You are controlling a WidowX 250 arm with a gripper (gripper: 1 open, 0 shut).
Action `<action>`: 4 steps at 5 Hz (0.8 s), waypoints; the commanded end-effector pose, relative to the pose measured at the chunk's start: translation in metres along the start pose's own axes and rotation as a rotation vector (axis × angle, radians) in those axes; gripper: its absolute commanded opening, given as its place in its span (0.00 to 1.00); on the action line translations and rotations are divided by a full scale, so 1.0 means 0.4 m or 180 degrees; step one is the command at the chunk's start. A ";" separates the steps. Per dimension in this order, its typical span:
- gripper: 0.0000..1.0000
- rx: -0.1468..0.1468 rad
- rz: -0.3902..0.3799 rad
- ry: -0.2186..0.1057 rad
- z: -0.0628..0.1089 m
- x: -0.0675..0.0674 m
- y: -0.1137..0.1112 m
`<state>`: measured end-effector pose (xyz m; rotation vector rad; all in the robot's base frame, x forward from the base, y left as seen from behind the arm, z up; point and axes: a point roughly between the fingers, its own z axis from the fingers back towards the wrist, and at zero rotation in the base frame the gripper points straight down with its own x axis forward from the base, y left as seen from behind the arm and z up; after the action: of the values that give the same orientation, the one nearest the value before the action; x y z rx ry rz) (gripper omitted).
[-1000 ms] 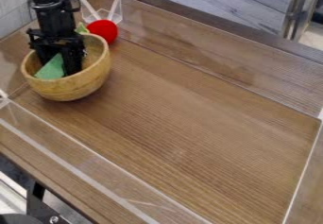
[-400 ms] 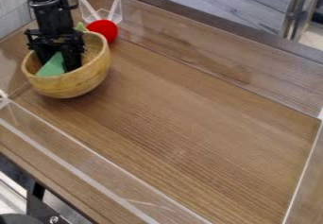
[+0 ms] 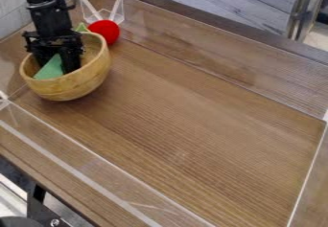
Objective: Remove the green stick from the brown bowl and put it on the table
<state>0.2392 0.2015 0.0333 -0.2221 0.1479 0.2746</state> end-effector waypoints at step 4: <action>0.00 -0.0064 0.0021 -0.0154 0.092 0.001 0.030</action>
<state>0.2352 0.2102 0.0490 -0.2801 0.1537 0.2809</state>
